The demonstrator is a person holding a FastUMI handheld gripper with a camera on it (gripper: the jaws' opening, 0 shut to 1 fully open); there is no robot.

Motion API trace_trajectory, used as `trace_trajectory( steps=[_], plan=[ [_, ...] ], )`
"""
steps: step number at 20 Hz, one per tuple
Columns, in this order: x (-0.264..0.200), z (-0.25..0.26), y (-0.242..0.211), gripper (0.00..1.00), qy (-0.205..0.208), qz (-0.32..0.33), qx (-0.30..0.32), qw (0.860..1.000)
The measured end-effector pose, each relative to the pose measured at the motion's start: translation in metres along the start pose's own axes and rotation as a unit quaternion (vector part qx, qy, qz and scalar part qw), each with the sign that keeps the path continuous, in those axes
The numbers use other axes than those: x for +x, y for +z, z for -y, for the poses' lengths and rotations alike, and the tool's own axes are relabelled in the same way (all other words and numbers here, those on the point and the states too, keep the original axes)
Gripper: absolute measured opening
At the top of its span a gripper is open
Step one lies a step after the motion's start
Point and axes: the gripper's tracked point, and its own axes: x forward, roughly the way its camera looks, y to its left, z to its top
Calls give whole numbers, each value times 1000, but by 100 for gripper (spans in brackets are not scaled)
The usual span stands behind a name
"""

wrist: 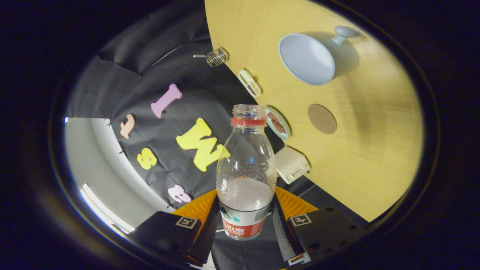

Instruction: Take the bottle from table, then pour the juice into the cup, finally place the bottle on the coaster

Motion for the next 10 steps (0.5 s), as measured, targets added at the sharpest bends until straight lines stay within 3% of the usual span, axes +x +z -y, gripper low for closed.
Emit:
trace_trajectory(
  steps=[3,4,6,10],
  plan=[
    [-6,-1,-4,74,10,0,-95,995],
    [-9,4,-6,74,-3,2,-143,990],
    [-16,11,-18,74,-21,-12,-243,970],
    [-35,17,-33,74,-27,-29,-398,916]
  ],
)
